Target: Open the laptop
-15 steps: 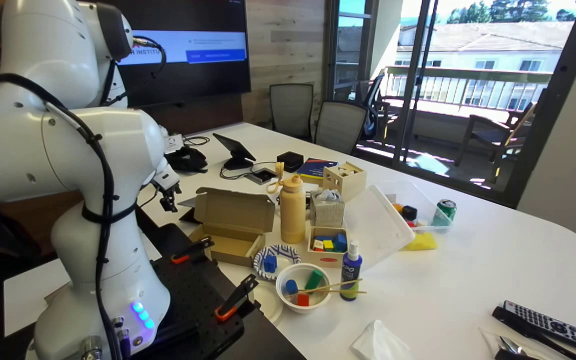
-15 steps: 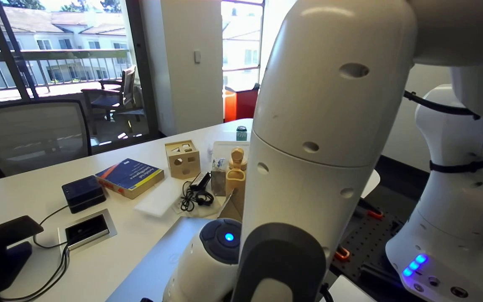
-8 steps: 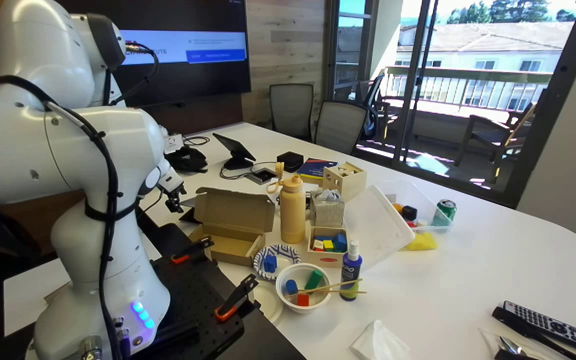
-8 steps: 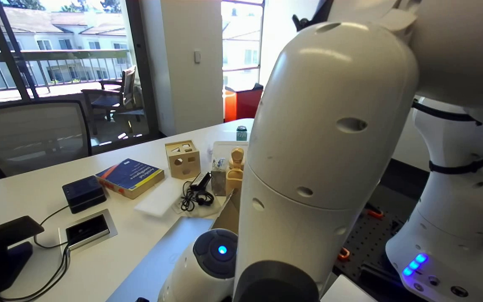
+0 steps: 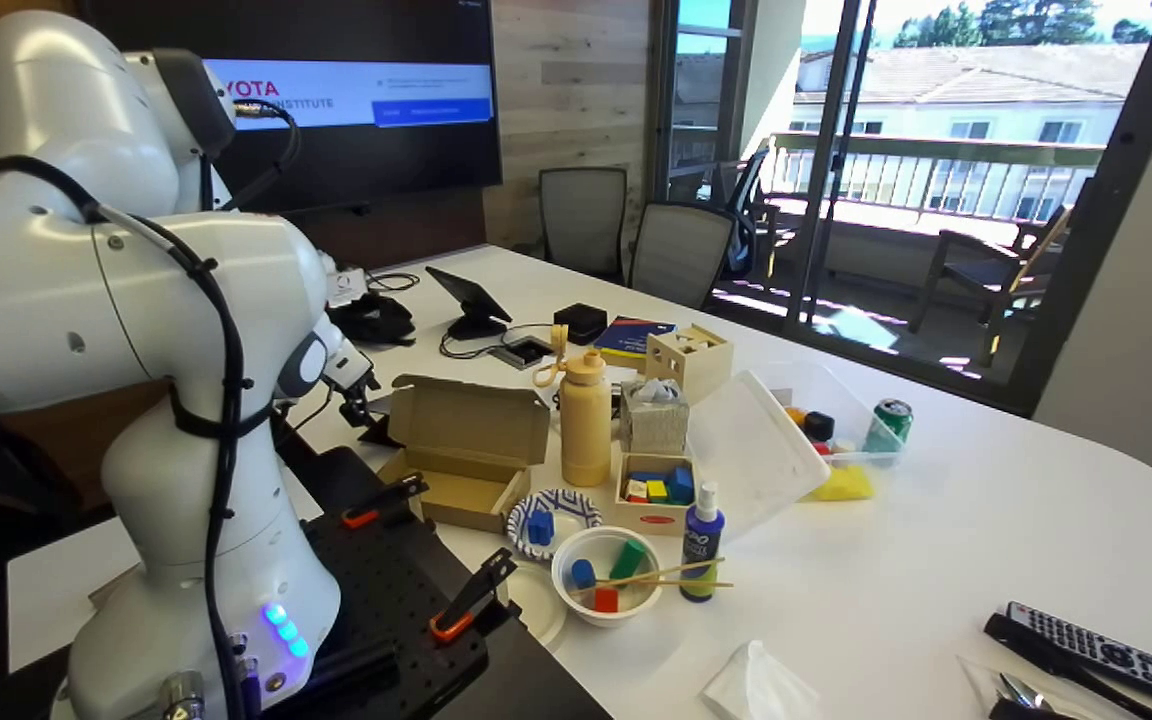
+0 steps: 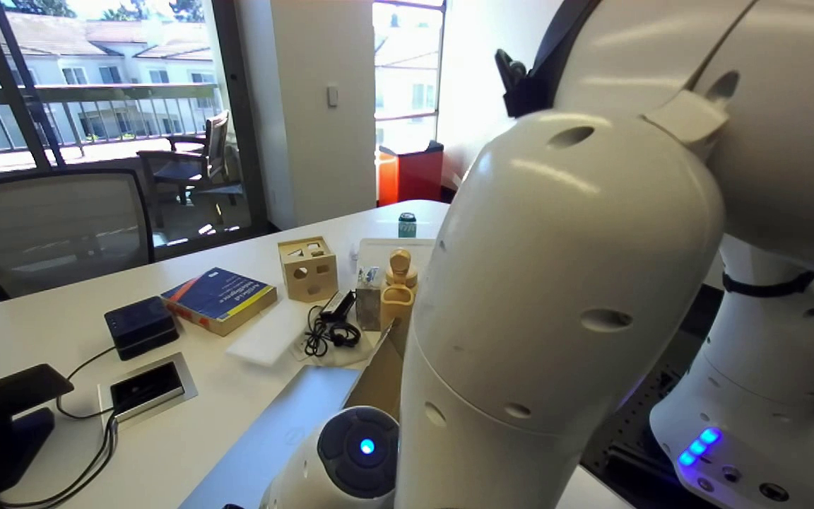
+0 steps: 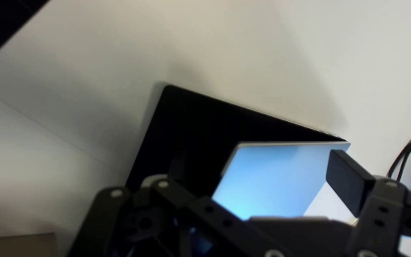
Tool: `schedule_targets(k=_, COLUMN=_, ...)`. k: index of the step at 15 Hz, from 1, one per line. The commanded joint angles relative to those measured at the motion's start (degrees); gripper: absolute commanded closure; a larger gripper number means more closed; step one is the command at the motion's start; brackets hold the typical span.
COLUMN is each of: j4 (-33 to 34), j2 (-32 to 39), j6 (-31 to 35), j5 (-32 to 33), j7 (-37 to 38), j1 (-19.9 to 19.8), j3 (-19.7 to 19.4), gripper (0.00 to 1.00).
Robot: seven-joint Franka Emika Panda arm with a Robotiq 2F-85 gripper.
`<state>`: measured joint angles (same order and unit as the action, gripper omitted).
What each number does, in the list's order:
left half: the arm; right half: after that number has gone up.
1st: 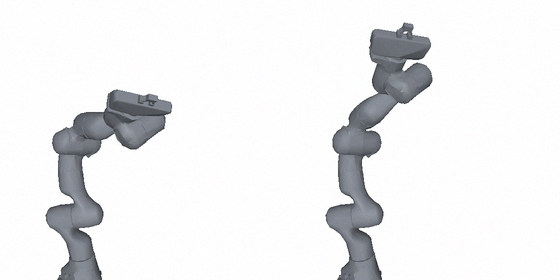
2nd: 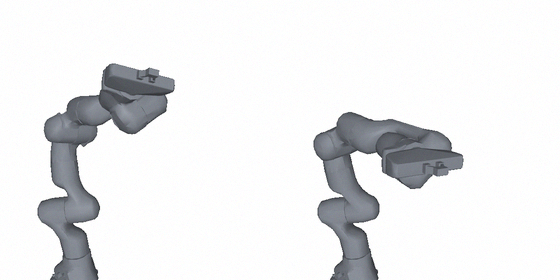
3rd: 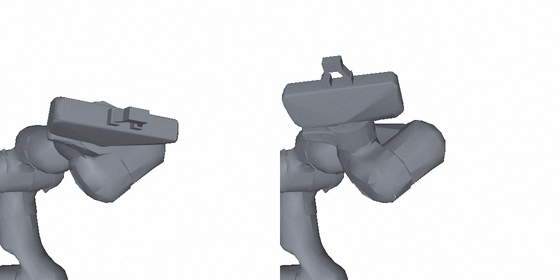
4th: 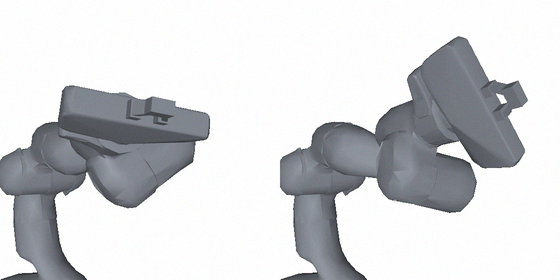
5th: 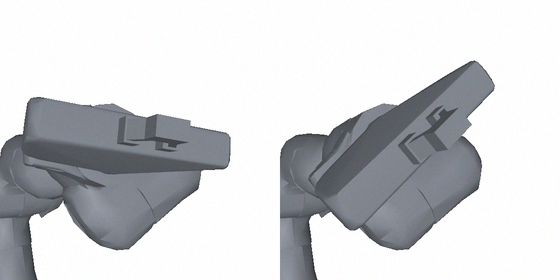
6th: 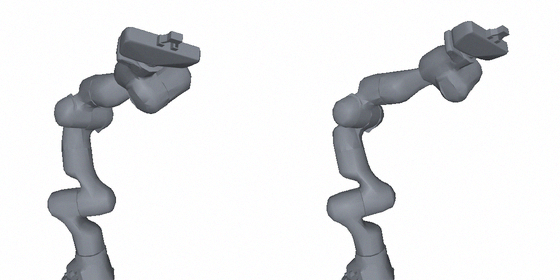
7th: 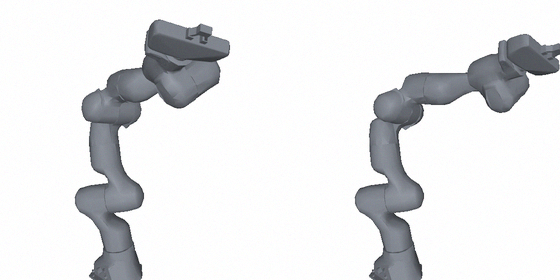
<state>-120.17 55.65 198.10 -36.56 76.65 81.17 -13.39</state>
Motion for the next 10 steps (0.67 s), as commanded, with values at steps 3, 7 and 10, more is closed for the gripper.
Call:
schedule_targets(k=3, j4=2.84, j2=3.47, j6=0.0, j5=1.95, j7=2.76, j1=2.38, j3=-2.94, gripper=0.0)
schedule_targets(k=7, j4=4.37, j2=4.89, j6=-0.02, j5=1.82, j7=4.01, j1=4.35, j3=-4.64, gripper=0.0)
schedule_targets(k=10, j4=4.69, j2=5.27, j6=-0.02, j5=1.8, j7=5.97, j1=6.58, j3=-6.26, gripper=0.0)
